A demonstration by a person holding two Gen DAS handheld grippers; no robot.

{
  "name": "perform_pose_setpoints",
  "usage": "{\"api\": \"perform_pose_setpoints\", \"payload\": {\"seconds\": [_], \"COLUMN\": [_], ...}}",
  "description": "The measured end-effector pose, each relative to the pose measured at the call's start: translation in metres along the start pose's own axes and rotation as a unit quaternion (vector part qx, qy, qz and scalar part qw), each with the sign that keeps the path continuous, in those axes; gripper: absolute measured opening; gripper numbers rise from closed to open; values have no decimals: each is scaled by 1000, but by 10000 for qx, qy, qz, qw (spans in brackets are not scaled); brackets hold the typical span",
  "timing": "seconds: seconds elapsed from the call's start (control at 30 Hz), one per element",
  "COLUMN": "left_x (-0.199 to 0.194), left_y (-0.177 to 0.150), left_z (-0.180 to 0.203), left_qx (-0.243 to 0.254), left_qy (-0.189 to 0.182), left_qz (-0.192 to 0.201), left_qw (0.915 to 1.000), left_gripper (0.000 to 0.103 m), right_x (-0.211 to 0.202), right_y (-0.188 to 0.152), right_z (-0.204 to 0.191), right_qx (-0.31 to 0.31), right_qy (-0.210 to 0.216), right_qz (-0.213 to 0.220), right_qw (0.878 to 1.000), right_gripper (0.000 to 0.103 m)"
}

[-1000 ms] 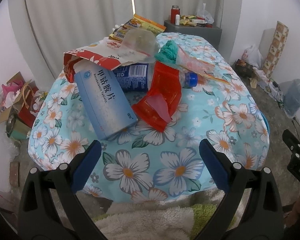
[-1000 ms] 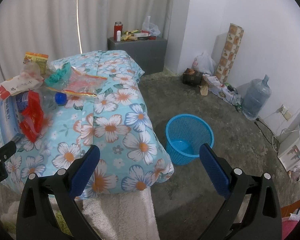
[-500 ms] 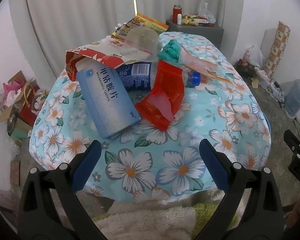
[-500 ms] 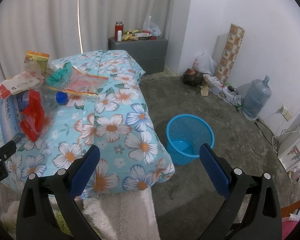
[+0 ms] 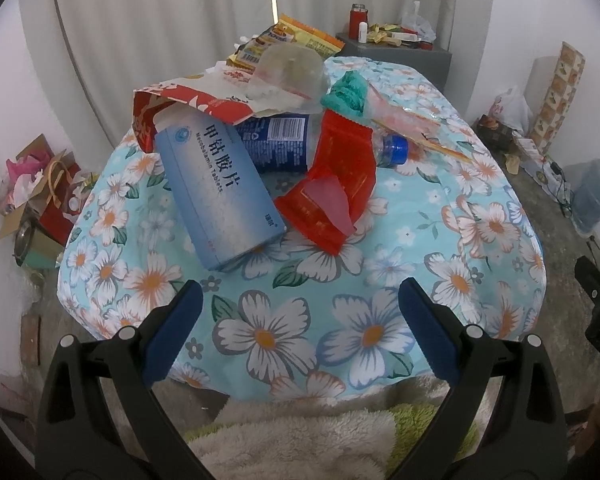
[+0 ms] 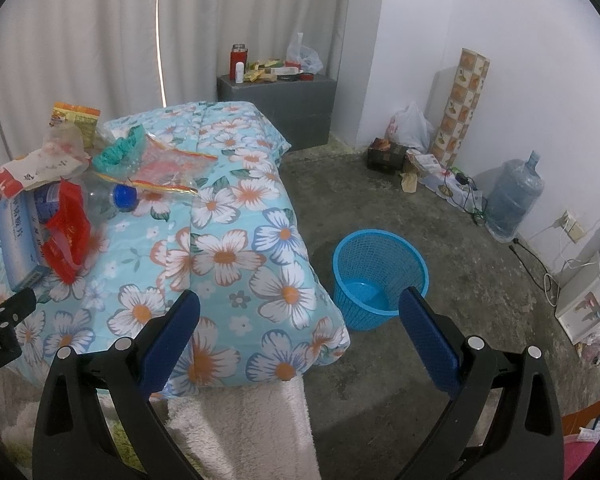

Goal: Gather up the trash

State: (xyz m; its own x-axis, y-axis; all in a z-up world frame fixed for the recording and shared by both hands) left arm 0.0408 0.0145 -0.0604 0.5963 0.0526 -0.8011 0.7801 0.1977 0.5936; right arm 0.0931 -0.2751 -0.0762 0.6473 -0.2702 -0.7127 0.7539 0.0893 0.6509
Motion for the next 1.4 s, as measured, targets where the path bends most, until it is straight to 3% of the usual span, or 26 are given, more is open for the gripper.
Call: {"api": "perform_pose_setpoints", "payload": {"seconds": [0.4,0.67,0.77,0.9,0.97,1.07,1.17,1.2,1.33,1.4], "left_x": [2,-2,0,2,-1,0,6,10,11,10], "left_y": [5,52,69,85,89,91,91,90,84,83], "left_z": [-3,-48,-71,-94,-101,-104,-104,-103,-99,-98], "left_qx": [-15,-384,-532,-679,-672,-725,-683,-683,-617,-532], "left_qy": [-30,-50,-46,-357,-862,-1192,-1435,-1527,-1833,-1986], "left_qz": [20,666,835,1072,1261,1324,1169,1086,1124,1199], "left_qw": [10000,9970,9951,9913,9860,9813,9803,9799,9747,9713], "left_gripper": [94,94,94,94,94,94,94,94,94,94], "right_x": [1,7,10,11,12,18,33,42,62,73], "right_y": [3,25,38,55,60,67,68,67,69,73], "right_z": [1,-19,-28,-47,-56,-77,-101,-114,-148,-159], "right_qx": [12,107,75,139,176,286,679,829,962,955], "right_qy": [64,308,630,1115,1347,1990,2967,3400,3987,4117], "right_qz": [5,317,454,733,816,766,434,253,-116,-180], "right_qw": [10000,9990,9970,9910,9874,9766,9516,9364,9120,9061], "right_gripper": [97,97,97,97,97,97,95,89,75,72]}}
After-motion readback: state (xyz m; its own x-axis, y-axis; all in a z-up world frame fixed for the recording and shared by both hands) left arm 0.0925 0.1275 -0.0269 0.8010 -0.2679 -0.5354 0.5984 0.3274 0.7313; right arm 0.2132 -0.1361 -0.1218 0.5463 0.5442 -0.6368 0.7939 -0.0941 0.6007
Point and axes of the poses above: each gripper's, at about its wrist camera, not at the fingertips, and x roughly the way its jaws point, z to its right, y to its top, the point moved 6 cm from there along x, roughly the way its jaws point, and after that the axes turned 13 degrees about -x, right-handed, at the moved point
